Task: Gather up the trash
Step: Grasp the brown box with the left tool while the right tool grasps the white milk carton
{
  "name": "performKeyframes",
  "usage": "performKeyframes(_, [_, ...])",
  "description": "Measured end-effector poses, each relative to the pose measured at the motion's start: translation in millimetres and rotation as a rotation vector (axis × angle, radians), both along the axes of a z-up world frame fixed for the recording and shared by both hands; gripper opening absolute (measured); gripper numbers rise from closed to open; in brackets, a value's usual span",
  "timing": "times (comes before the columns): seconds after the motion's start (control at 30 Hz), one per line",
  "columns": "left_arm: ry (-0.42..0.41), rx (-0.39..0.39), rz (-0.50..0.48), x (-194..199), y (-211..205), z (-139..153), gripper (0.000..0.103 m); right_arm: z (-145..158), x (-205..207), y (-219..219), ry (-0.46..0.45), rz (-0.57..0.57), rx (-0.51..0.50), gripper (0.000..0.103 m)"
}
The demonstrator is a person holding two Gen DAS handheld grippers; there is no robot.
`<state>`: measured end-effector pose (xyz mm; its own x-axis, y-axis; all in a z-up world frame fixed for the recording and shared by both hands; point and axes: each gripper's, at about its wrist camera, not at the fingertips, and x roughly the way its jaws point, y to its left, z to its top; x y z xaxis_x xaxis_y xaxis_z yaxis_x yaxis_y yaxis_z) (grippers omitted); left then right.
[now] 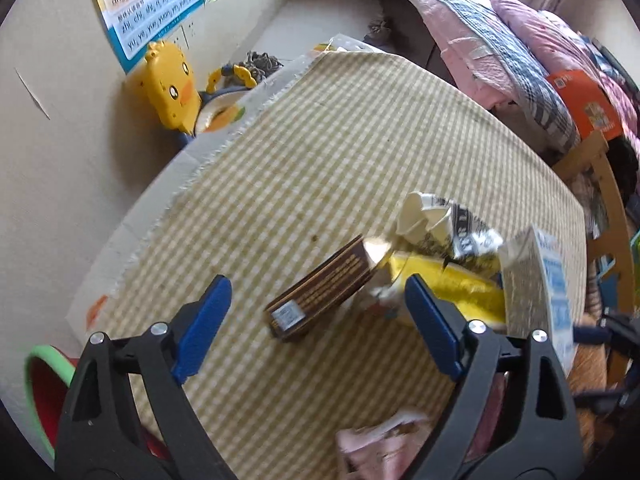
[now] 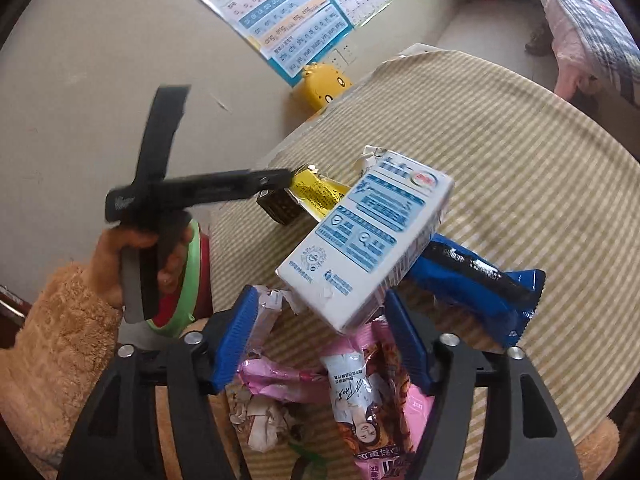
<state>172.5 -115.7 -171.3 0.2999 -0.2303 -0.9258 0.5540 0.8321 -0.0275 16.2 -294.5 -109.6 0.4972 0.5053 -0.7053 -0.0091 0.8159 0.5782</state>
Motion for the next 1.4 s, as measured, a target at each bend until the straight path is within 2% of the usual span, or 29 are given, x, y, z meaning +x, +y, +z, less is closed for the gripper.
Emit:
performKeyframes(0.13, [0.014,0.086,-0.028,2,5,-13,0.087,-4,1,-7,0.003,-0.031,0.028,0.066])
performKeyframes(0.23, [-0.003,0.148,-0.069,1,-5,-26,0.082,-4,0,-9,0.004,-0.043,0.038,0.066])
performKeyframes(0.3, [-0.003,0.158,-0.081,0,-13,-32,0.071,-4,-2,-11,0.003,-0.056,0.031,0.066])
performKeyframes(0.37, [0.014,0.16,-0.078,1,-21,-39,0.049,-3,-4,-16,0.001,-0.077,0.034,0.067])
performKeyframes(0.43, [0.022,0.167,-0.075,0,-25,-45,0.039,-3,-5,-21,-0.001,-0.103,0.034,0.069])
performKeyframes(0.47, [0.016,0.167,-0.074,-1,-25,-47,0.03,-3,-5,-23,-0.001,-0.116,0.028,0.071])
performKeyframes(0.57, [-0.02,0.161,-0.058,-11,-23,-45,0.023,-3,-5,-29,0.006,-0.16,0.007,0.071])
performKeyframes(0.77, [-0.06,0.037,0.091,-35,7,-17,0.023,-2,9,-32,0.037,-0.251,-0.056,0.078])
performKeyframes(0.83, [-0.084,0.008,0.113,-46,13,-5,0.023,-1,19,-33,0.042,-0.278,-0.058,0.086])
performKeyframes(1.07, [-0.151,-0.079,0.209,-85,44,37,0.023,-13,50,-58,0.142,-0.424,-0.004,0.086])
performKeyframes(1.17, [-0.138,-0.11,0.244,-94,59,44,0.023,-10,51,-65,0.141,-0.424,-0.047,0.086])
performKeyframes(1.23, [-0.128,-0.112,0.263,-101,68,46,0.023,-12,53,-70,0.158,-0.391,-0.072,0.091])
performKeyframes(1.4, [-0.133,-0.114,0.283,-109,75,47,0.023,-29,62,-91,0.244,-0.473,0.117,0.091])
